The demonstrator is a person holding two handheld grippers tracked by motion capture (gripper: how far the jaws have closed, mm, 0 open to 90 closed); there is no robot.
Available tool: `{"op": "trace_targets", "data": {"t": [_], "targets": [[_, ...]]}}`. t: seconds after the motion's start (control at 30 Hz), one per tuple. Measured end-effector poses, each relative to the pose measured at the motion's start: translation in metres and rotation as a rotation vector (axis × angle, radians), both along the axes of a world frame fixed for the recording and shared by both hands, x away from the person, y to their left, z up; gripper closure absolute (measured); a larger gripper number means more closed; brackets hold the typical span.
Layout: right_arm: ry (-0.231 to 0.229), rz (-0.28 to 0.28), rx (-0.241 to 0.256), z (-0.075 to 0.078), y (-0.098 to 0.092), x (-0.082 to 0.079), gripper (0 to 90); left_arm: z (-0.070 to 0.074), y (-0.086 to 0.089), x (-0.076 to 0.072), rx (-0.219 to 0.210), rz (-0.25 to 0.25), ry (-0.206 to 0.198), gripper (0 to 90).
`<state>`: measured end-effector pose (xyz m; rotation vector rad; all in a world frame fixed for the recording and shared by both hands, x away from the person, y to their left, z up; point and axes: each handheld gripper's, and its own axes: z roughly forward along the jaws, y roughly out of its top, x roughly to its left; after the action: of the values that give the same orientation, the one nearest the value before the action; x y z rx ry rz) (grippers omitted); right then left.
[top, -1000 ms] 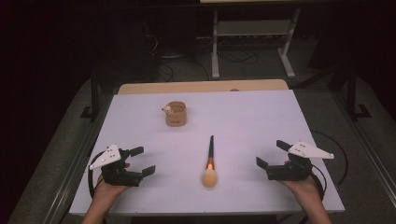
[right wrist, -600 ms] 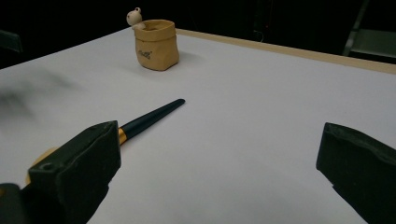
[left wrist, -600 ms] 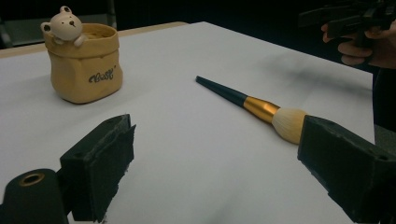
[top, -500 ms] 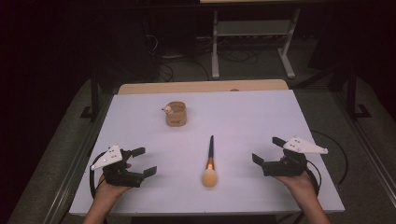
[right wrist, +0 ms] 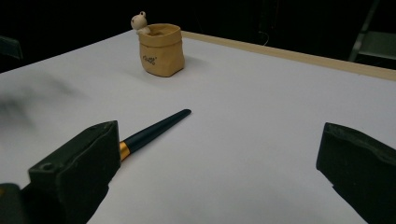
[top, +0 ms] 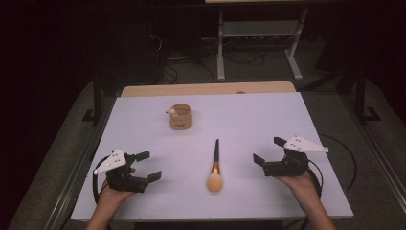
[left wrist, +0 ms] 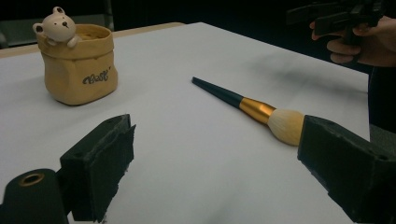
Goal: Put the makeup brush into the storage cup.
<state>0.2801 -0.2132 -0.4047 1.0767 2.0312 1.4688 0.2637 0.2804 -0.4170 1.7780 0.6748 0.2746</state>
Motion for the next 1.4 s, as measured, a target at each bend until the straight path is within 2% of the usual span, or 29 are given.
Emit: {"op": "trace_targets", "data": {"t": [0.57,1.4], "targets": [[0.017,0.021,0.0,0.002,0.011,0.009,0.0,0.0,-0.001,0.0,-0.002,-0.005,-0.002,10.1],[0.018,0.052,0.006,0.009,0.029,0.023,0.0,0.0,0.0,0.0,-0.006,-0.002,0.0,10.1]]}}
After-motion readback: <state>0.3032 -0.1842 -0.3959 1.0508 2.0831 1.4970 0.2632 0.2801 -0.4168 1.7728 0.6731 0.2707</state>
